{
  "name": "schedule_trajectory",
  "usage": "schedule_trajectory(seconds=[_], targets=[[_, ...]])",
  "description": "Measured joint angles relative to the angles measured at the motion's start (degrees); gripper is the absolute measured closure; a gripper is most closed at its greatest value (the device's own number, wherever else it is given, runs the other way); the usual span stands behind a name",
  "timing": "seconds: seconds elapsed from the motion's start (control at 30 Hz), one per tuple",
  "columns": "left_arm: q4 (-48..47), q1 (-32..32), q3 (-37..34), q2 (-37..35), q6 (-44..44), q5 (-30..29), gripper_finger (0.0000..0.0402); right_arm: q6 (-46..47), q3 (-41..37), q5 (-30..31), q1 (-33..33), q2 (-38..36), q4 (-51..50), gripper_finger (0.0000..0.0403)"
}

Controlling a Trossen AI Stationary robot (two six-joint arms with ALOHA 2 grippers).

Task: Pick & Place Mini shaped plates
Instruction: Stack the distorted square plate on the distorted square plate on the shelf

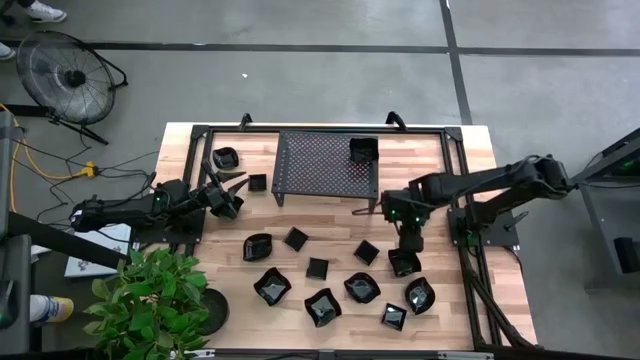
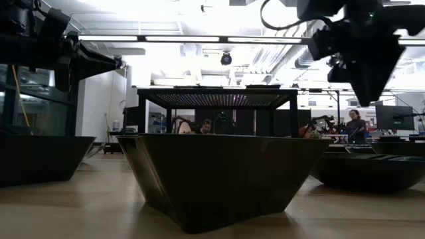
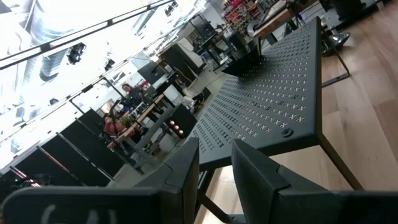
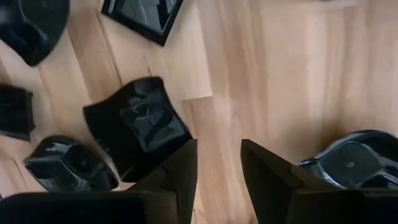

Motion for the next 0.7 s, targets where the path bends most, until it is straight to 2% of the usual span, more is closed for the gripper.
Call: schedule_trajectory(seconds=[0.3, 0.7], targets=[[0.01, 0.0, 0.0, 0.02, 0.01, 0.01, 0.0309, -2.02, -6.36, -1.43, 6.65, 0.0, 11.19, 0.0284], [0.01, 0.0, 0.0, 0.0, 0.01, 0.03, 0.0309, 2.98, -8.01, 4.03, 13.26, 0.0, 15.42, 0.0285]])
